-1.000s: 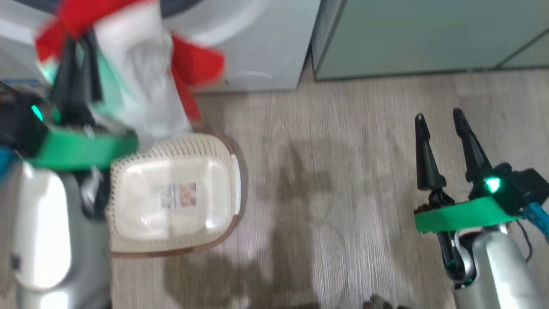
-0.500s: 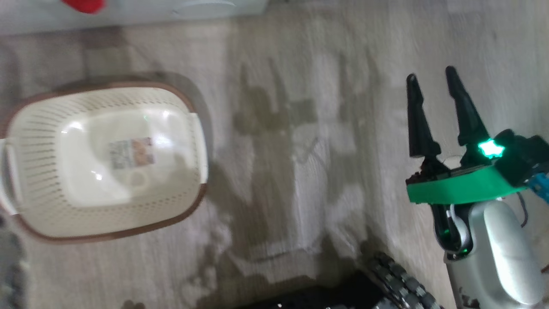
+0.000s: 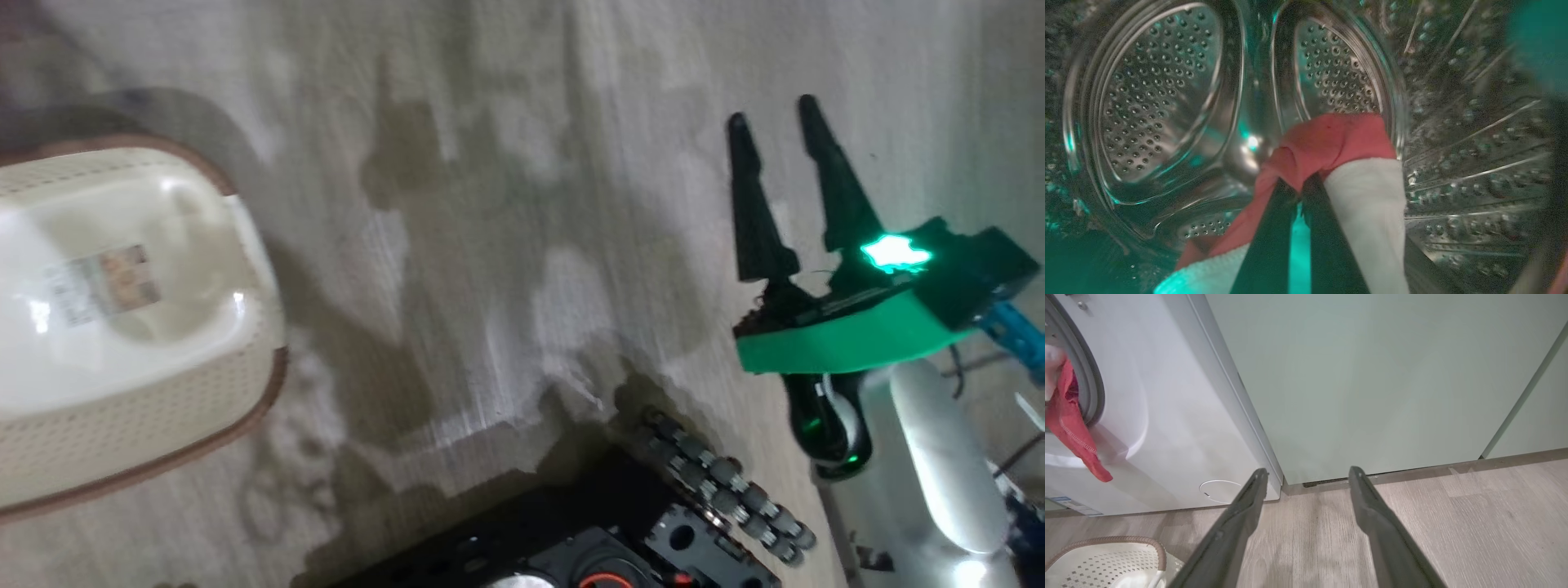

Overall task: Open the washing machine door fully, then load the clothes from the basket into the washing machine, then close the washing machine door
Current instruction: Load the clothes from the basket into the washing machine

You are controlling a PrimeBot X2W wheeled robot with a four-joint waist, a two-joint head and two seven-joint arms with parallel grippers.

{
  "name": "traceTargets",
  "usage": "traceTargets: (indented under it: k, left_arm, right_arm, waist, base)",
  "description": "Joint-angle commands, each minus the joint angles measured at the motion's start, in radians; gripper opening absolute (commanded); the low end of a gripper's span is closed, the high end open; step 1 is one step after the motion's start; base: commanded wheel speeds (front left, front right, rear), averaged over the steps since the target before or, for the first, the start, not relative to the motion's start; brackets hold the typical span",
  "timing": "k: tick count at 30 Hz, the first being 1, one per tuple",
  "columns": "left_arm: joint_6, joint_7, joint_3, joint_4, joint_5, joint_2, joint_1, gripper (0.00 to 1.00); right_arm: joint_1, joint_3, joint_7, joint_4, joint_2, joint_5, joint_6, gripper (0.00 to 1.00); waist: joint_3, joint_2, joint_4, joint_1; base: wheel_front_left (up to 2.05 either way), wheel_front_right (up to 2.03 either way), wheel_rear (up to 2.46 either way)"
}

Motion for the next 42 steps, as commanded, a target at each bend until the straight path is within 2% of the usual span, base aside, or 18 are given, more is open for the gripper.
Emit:
traceTargets:
  k: [1,6,9,17,24,25,26,27,38,42]
  left_arm:
    - [-0.001,0.006,-0.015,-0.008,0.003,0.054,-0.063,0.00]
    - [-0.001,0.008,-0.153,0.098,0.006,0.087,-0.182,0.00]
    - [0.000,0.000,-0.155,0.163,-0.006,0.097,-0.255,0.00]
    - [0.052,-0.055,-0.168,0.279,0.025,0.067,-0.376,0.00]
    - [0.035,-0.037,-0.191,0.423,0.012,0.035,-0.366,0.00]
    - [0.034,-0.031,-0.192,0.440,0.009,0.031,-0.367,0.85]
    - [0.034,-0.031,-0.192,0.440,0.009,0.031,-0.367,0.85]
    - [0.031,-0.026,-0.198,0.455,0.010,0.026,-0.368,1.00]
    - [0.016,-0.045,-0.238,0.528,0.009,-0.004,-0.377,1.00]
    - [0.011,-0.059,-0.242,0.535,-0.010,-0.025,-0.339,1.00]
  right_arm:
    - [0.019,0.028,-0.006,-0.022,-0.005,0.012,0.000,1.00]
    - [0.010,0.064,-0.006,-0.018,-0.005,0.048,0.000,1.00]
    - [0.009,0.079,-0.006,-0.014,-0.005,0.057,0.000,1.00]
    - [-0.012,0.085,-0.006,-0.012,-0.005,0.071,0.000,1.00]
    - [-0.019,0.086,-0.006,-0.018,-0.005,0.064,0.000,1.00]
    - [-0.020,0.086,-0.006,-0.018,-0.005,0.063,0.000,1.00]
    - [-0.020,0.086,-0.006,-0.018,-0.005,0.063,0.000,1.00]
    - [-0.021,0.085,-0.006,-0.017,-0.005,0.063,0.000,1.00]
    - [-0.027,0.077,-0.006,-0.012,-0.005,0.060,0.000,1.00]
    - [-0.028,0.062,-0.006,-0.011,-0.005,0.044,0.000,1.00]
  waist:
    - [0.035,0.0000,-0.041,-0.0002]
    - [0.059,0.0000,-0.084,-0.0002]
    - [0.067,0.0000,-0.105,-0.0002]
    - [0.083,0.0000,-0.116,-0.0002]
    - [0.084,0.0000,-0.106,-0.0002]
    - [0.083,0.0000,-0.105,-0.0002]
    - [0.083,0.0000,-0.105,-0.0002]
    - [0.083,0.0000,-0.105,-0.0002]
    - [0.069,0.0000,-0.095,-0.0002]
    - [0.044,0.0000,-0.073,-0.0002]
  base:
    - [0.00,0.00,0.00]
    - [0.00,0.00,0.00]
    - [0.00,0.00,0.00]
    - [0.00,0.00,0.00]
    - [0.00,0.00,0.00]
    - [0.00,0.00,0.00]
    - [0.00,0.00,0.00]
    - [0.00,0.00,0.00]
    - [0.00,0.00,0.00]
    - [0.00,0.00,0.00]
